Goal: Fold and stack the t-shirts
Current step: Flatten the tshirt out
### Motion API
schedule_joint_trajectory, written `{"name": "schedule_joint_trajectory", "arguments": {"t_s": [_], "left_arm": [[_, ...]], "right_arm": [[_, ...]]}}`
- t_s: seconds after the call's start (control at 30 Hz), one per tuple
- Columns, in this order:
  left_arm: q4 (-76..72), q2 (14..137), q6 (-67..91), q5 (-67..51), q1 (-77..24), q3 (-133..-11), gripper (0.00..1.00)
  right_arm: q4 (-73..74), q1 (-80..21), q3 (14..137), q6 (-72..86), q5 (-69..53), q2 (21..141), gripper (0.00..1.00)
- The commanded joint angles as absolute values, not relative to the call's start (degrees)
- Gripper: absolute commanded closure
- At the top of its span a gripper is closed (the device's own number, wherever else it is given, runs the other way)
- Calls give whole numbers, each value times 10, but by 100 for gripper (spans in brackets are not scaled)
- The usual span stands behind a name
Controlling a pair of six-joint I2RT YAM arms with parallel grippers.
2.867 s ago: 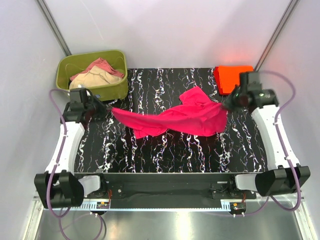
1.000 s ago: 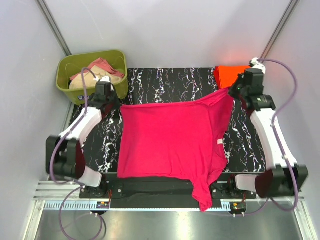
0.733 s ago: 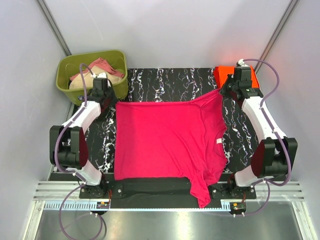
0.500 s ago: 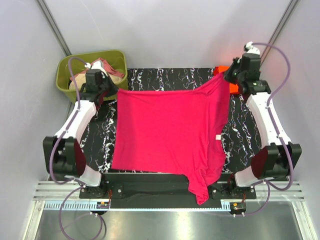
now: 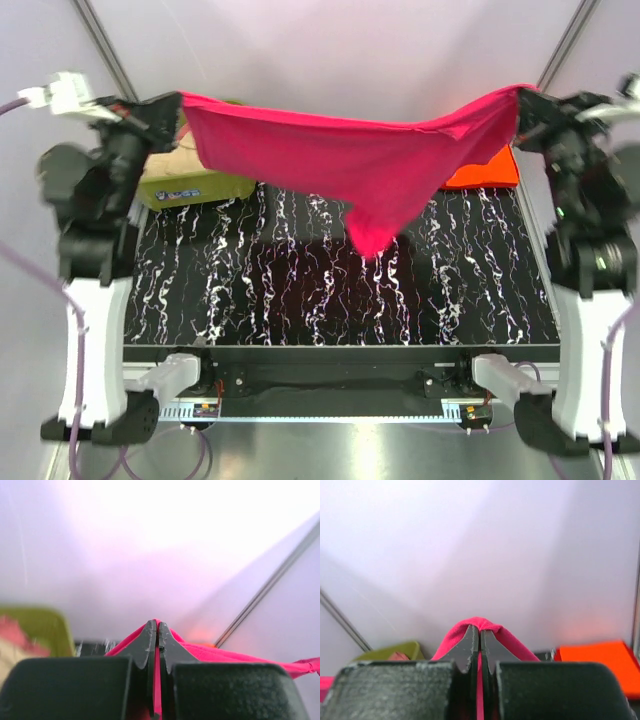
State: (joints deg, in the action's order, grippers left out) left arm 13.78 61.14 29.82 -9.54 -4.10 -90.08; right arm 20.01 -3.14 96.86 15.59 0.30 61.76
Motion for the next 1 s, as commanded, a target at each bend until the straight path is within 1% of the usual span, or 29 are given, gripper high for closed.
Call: {"name": "schedule_joint_trajectory", "arguments": {"t_s": [0.0,0.17,0.37,0.53,0.63,0.8,0.9,0.93,0.97], "left_arm": [[135,573,291,-107,-40,-953,100],[160,530,285,-92,-40,-1022,100],[196,506,270,-55,-56,-1105,100],[226,490,227,-4,-74,-1129,100],[231,486,210,32,-76,-1084,100],[225,492,196,65,-76,-943,100],[215,503,192,78,-76,-844,100],[214,511,191,86,-76,-820,100],[207,517,186,94,-76,-767,100]], "right_arm": [[151,-28,1001,141,-24,561,100],[145,-29,1034,172,-52,506,100],[148,-29,1091,193,-86,480,100],[149,-29,1113,204,-91,474,100],[149,-28,1099,204,-90,482,100],[151,-29,1037,213,-86,500,100],[163,-29,963,225,-88,510,100],[163,-29,915,228,-88,512,100],[163,-29,890,231,-88,513,100]]}}
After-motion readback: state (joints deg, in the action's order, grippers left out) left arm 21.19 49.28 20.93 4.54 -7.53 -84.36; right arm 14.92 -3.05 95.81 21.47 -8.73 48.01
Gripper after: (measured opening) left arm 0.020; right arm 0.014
